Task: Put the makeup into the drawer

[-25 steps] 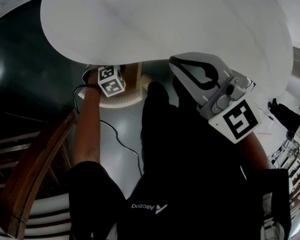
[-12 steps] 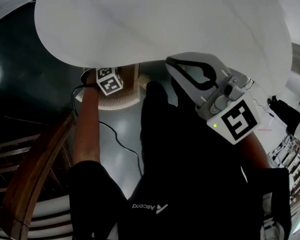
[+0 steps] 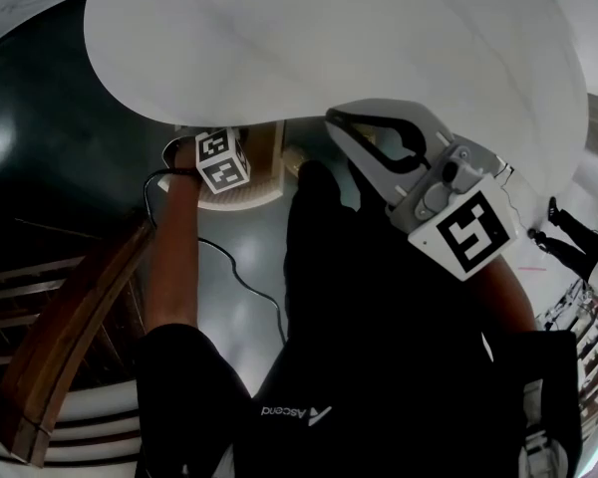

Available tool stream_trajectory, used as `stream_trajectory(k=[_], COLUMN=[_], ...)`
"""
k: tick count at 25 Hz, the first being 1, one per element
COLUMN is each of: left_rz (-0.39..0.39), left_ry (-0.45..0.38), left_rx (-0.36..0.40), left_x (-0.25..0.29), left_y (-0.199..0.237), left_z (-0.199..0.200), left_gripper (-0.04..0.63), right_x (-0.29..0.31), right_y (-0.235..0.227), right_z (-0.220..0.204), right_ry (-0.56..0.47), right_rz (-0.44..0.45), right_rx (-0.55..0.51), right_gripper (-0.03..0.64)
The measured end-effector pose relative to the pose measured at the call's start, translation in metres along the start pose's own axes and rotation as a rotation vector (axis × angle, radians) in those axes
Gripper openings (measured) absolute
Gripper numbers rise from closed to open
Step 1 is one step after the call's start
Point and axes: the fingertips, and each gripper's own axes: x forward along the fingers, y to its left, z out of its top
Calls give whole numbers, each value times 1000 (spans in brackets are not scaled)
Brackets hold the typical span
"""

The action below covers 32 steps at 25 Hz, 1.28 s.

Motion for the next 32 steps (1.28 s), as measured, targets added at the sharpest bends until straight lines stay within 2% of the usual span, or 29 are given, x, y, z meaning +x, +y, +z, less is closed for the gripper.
stream_trajectory(k=[5,10,16,19,26,32], left_rz=[35,73,150,200,381,588], left_ry=[5,2,-47,-123,-348,-606], left_rx=[4,14,-56,-119,-295,-424], left_x=[-25,-52,-103,-133,-221,-299], left_y=[-1,-7,-11,-15,-10,6], left_z=[6,13,30,57,105,150], left_gripper=[26,14,11,11,11,11], right_x=[0,-3,-6,-19,-28,-43], right_y=[-1,3,5,2,1,4], right_z=[7,11,22,27,53,58], right_ry=[-24,-35,-75,-86,-143,-184], right_rz=[21,33,68,79,112,128], right_rx=[-2,1,-6,-13,-37,-46], right_gripper=[3,3,3,3,3,3])
